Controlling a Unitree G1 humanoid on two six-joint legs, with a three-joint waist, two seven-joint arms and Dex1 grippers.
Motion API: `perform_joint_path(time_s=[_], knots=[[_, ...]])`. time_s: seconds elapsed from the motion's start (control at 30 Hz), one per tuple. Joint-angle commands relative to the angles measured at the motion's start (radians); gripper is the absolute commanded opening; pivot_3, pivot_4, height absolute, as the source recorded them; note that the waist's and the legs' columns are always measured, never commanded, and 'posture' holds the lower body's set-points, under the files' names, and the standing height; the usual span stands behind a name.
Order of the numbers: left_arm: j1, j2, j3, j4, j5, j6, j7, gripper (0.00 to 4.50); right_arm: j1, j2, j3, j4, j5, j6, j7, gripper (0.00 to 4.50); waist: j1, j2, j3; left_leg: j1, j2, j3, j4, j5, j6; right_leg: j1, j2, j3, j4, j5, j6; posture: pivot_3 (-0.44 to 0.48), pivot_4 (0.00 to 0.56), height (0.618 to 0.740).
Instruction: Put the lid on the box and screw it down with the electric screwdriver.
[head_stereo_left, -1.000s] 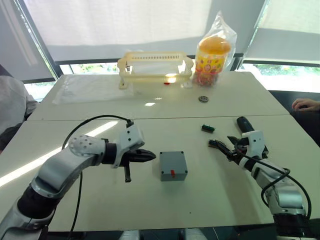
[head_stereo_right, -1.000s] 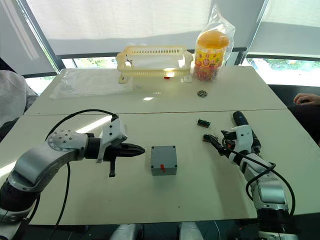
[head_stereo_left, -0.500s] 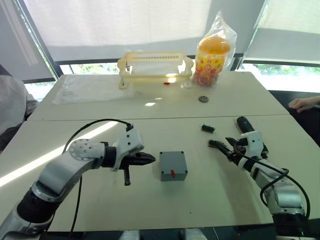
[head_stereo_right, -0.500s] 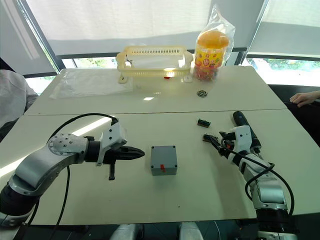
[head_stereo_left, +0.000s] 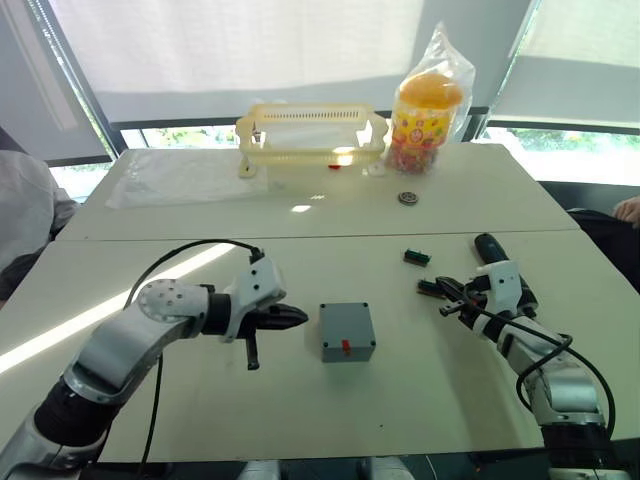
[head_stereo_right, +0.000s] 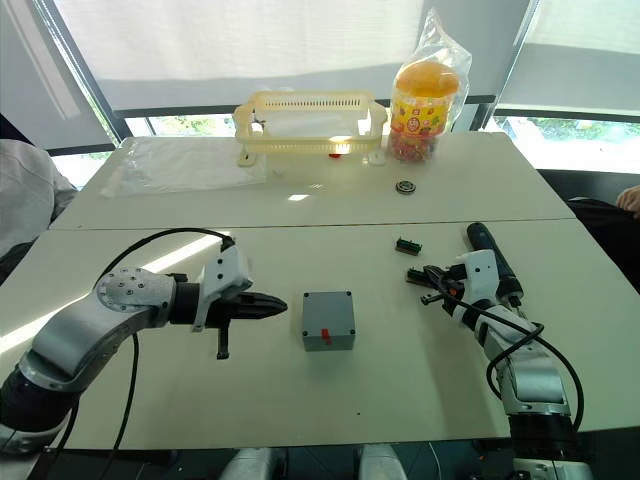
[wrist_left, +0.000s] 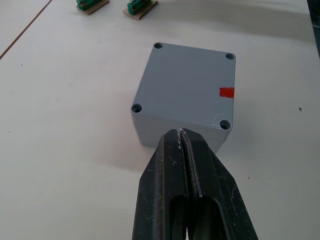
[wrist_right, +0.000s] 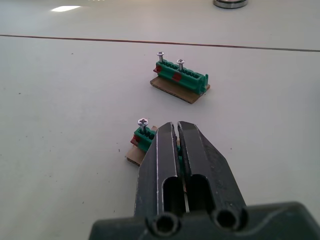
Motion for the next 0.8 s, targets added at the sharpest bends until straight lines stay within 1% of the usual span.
perform_joint_path(time_s=[0.03,0.2,0.4,0.63,0.73,0.77,0.8], knots=[[0.0,-0.001,-0.002,-0.011,0.006,-0.019,-0.004,0.0,-0.002,0.005,-0.029,-0.043,0.006,-0.026,-0.014,0.86,0.0,0.0,0.0,0.0,0.0,0.0,0.0,0.0,0.0,0.0,0.0,0.0,0.0,0.0,0.0,0.0,0.15,0.74],[0.004,-0.001,-0.005,-0.013,0.005,-0.019,-0.006,0.0,0.008,0.005,-0.035,-0.062,0.017,-0.013,-0.022,3.37,0.0,0.0,0.0,0.0,0.0,0.0,0.0,0.0,0.0,0.0,0.0,0.0,0.0,0.0,0.0,0.0,0.15,0.74],[0.003,-0.001,-0.006,-0.015,0.002,-0.016,-0.007,0.0,0.029,0.011,-0.024,-0.066,0.019,-0.007,-0.028,3.37,0.0,0.0,0.0,0.0,0.0,0.0,0.0,0.0,0.0,0.0,0.0,0.0,0.0,0.0,0.0,0.0,0.15,0.74],[0.0,-0.004,-0.007,-0.018,0.0,-0.012,-0.004,0.0,0.002,0.011,-0.017,-0.021,0.006,-0.018,-0.028,3.37,0.0,0.0,0.0,0.0,0.0,0.0,0.0,0.0,0.0,0.0,0.0,0.0,0.0,0.0,0.0,0.0,0.15,0.74],[0.0,-0.004,-0.007,-0.021,0.0,-0.01,-0.002,0.0,-0.011,0.01,-0.009,0.0,0.0,-0.026,-0.024,2.59,0.0,0.001,0.0,0.0,0.0,0.0,0.0,0.0,0.0,0.0,0.0,0.0,0.0,0.0,0.0,0.0,0.15,0.74],[0.001,-0.004,-0.007,-0.021,0.0,-0.01,-0.001,0.0,-0.014,0.011,-0.008,0.004,-0.002,-0.028,-0.022,2.04,0.0,0.001,0.0,0.0,0.0,0.0,0.0,0.0,0.0,0.0,0.0,0.0,0.0,0.0,0.0,0.0,0.15,0.74],[0.001,-0.003,-0.007,-0.022,-0.001,-0.009,-0.001,0.0,-0.018,0.012,-0.004,0.01,-0.003,-0.029,-0.019,1.58,0.0,0.001,0.0,0.0,0.0,0.0,0.0,0.0,0.0,0.0,0.0,0.0,0.0,0.0,0.0,0.0,0.15,0.74]])
